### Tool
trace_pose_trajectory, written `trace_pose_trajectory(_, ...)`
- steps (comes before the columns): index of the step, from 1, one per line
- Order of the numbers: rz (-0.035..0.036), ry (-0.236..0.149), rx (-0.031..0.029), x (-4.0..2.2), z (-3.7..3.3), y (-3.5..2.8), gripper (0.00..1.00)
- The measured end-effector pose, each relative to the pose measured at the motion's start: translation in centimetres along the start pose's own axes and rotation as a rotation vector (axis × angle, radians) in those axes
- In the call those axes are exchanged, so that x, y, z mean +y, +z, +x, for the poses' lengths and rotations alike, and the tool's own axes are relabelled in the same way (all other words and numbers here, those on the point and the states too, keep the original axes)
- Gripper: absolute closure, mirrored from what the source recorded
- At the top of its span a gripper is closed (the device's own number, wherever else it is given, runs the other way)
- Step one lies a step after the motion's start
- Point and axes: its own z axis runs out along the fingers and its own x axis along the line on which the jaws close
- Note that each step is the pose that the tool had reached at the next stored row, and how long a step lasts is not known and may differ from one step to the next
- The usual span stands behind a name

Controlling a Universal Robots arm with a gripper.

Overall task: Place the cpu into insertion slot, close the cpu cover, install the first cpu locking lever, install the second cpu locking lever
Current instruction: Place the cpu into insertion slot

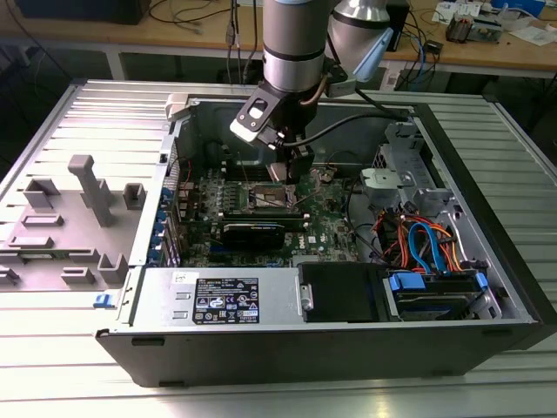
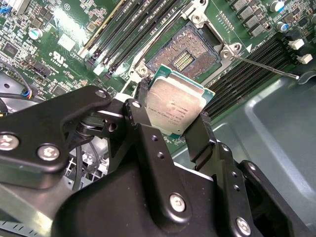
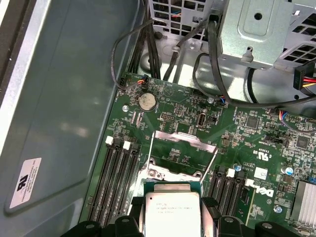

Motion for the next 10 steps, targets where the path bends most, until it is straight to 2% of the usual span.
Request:
trace_pose_trajectory(3, 0.0000, 0.000, 0.0000, -0.01, -0.02, 0.13, 0.45)
trace_pose_trajectory(10, -0.0014, 0.034, -0.0022, -0.33, 0.01, 1.33, 0.45)
